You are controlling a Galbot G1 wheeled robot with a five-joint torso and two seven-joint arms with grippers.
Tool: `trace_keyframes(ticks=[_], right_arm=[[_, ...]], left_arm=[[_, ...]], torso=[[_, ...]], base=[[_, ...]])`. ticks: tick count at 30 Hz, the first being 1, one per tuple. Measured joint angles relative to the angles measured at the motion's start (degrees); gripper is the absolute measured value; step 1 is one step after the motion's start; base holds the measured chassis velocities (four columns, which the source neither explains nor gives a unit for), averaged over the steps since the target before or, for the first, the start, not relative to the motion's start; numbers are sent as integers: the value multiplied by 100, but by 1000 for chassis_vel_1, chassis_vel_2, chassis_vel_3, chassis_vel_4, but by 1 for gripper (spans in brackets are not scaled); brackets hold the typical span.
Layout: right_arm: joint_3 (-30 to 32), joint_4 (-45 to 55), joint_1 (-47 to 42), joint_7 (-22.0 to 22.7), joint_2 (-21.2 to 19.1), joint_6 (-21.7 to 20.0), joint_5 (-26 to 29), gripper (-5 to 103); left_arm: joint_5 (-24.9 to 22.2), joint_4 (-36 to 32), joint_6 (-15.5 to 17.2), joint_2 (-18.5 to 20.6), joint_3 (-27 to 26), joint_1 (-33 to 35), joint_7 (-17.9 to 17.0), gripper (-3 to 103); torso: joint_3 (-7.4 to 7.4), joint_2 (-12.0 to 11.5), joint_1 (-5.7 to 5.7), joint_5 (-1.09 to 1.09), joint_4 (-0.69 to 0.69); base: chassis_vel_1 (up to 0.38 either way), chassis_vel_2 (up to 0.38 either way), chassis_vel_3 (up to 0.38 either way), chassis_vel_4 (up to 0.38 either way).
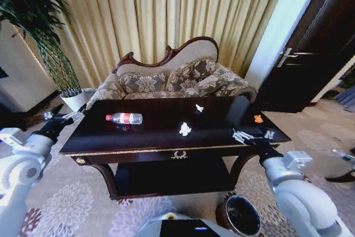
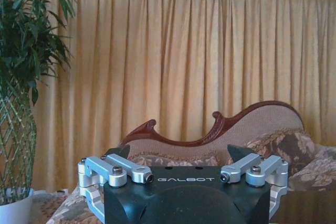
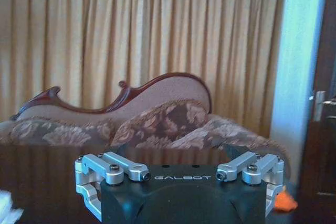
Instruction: Move to the front of the table and place the trash on the table into the trash bin.
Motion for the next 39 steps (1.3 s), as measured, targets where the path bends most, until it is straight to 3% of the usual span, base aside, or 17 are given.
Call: trace_keyframes(ticks=[2, 4, 11, 16, 27, 34, 39], right_arm=[[-37, -55, 240, 264, -214, -133, 317, 100], [-101, -406, 683, 577, -698, -310, 832, 100], [-603, -1726, 1633, 802, -1352, -479, 1051, 100], [-1004, -2580, 2516, 1052, -1620, -964, 1297, 100], [-1028, -3389, 3073, 1550, -1639, -1697, 2056, 100], [-1366, -3862, 3604, 1927, -1592, -1739, 2678, 100], [-1622, -4067, 3878, 1962, -1645, -1738, 2774, 100]], left_arm=[[-25, -26, 16, 4, -29, 23, 0, 100], [-83, -78, 36, 25, -107, 89, 0, 100], [-116, -60, 42, 50, -223, 190, -4, 100], [-115, 13, 69, 54, -178, 156, -13, 100], [-117, 83, 120, 87, -96, 16, -44, 100], [-120, 116, 130, 126, -50, -17, -51, 100], [-120, 104, 146, 134, -30, -48, -52, 100]], torso=[[-1, 2, -3, 0, 0], [-2, 4, -5, 1, 4], [1, 0, 0, 2, 1], [0, 1, -1, 0, 3], [0, 1, -1, 0, -1], [0, 1, -1, 1, 2], [0, 1, -1, -1, 2]], base=[[0, 0, 0, 0], [0, 0, 0, 0], [0, 0, 0, 0], [0, 0, 0, 0], [0, 0, 0, 0], [0, 0, 0, 0], [0, 0, 0, 0]])
